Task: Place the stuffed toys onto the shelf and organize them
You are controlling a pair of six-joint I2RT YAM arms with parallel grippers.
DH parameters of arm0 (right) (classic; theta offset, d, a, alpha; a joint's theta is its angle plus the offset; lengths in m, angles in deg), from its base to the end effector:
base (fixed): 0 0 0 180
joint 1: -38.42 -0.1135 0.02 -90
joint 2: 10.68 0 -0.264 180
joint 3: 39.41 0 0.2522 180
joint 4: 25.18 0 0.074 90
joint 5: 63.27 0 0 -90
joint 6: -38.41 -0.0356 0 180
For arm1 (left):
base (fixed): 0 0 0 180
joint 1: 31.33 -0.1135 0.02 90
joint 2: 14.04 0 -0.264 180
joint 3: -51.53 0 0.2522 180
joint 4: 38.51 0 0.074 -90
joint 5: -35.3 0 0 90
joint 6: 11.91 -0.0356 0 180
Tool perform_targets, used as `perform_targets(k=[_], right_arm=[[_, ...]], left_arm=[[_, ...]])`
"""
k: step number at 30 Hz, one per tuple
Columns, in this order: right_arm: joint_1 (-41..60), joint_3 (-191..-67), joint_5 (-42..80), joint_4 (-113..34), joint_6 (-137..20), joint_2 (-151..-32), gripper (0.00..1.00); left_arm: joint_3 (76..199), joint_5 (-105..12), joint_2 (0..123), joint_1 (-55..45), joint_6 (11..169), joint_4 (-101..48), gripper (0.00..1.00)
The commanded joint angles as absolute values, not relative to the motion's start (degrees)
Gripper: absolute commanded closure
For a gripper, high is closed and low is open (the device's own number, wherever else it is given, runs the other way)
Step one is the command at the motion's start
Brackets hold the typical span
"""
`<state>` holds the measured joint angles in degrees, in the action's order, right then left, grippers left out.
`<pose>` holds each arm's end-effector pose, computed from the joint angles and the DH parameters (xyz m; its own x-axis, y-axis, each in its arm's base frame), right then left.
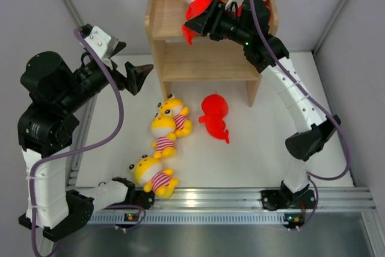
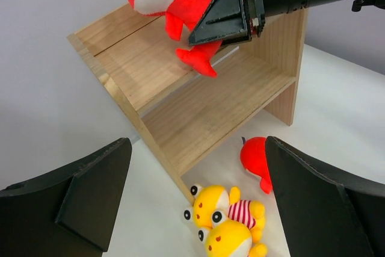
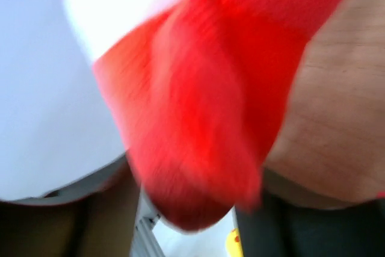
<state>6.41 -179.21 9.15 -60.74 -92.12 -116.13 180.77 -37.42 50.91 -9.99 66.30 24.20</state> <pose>0.3390 0.2246 0.5080 -0.5084 0.4128 -0.7558 -0.5671 0.5000 0.6545 0.1131 -0.0555 0.5829 0.1526 0.1498 -0.9769 0.6056 0.7669 0.2123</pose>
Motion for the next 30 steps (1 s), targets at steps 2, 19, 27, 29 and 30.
perform_targets(k=[2,19,27,29,30], right_arm=[[7.7,-177.5,12.8,-57.8,-91.6,-111.0,0.2],[3.6,-165.4,29.4,-57.1,-81.9,-96.4,0.01],[1.1,-161.5,36.6,-56.4,-74.5,-91.0,0.14],[-2.5,-161.4,36.4,-58.4,-64.9,-89.4,0.22],[-4.4,-160.9,35.8,-59.6,-60.9,-88.8,0.23]], left_arm=[[180.4,-35.9,50.4,-10.2,66.3,23.4,0.02],[179.9,-34.0,49.8,-10.2,66.0,23.6,0.02],[178.7,-33.4,49.2,-10.3,65.8,23.7,0.02],[177.3,-34.0,48.8,-10.3,64.2,24.5,0.02],[175.2,-34.4,48.0,-10.3,63.6,24.9,0.02]])
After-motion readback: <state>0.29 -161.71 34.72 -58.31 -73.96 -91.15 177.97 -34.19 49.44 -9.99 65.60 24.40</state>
